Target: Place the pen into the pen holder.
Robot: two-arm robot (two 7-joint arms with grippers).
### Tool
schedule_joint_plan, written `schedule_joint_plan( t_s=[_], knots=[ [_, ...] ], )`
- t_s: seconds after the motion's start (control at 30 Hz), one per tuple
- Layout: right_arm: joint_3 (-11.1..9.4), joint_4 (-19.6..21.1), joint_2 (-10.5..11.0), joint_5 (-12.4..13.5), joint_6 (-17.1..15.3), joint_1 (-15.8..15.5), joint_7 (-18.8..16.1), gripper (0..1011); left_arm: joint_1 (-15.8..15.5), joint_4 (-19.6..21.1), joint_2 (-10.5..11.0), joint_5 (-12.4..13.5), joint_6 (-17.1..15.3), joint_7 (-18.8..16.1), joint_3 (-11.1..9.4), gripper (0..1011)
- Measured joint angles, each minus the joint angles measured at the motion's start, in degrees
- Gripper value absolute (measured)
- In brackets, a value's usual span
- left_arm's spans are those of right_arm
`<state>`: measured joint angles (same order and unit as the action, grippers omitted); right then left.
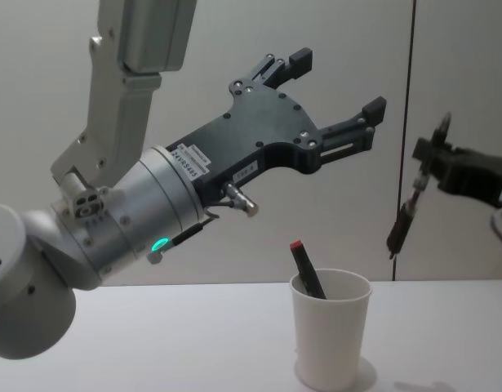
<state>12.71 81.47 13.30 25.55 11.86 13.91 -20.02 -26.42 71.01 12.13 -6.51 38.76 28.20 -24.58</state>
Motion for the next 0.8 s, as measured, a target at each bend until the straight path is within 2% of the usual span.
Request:
schedule_joint_plan(
  t_s=[0.4, 0.8],
  knots=[
    [1.7, -7.2, -2.7, -1.1, 2.8, 3.1, -1.5, 129, 0.0, 0.0, 0.0, 0.0, 0.0, 0.0, 0.0, 1003],
    [2.9, -13.6, -5.2, -3.0, 5.7, 6.5, -1.5, 129, 0.0, 0.0, 0.0, 0.0, 0.0, 0.0, 0.0, 1003]
  ],
)
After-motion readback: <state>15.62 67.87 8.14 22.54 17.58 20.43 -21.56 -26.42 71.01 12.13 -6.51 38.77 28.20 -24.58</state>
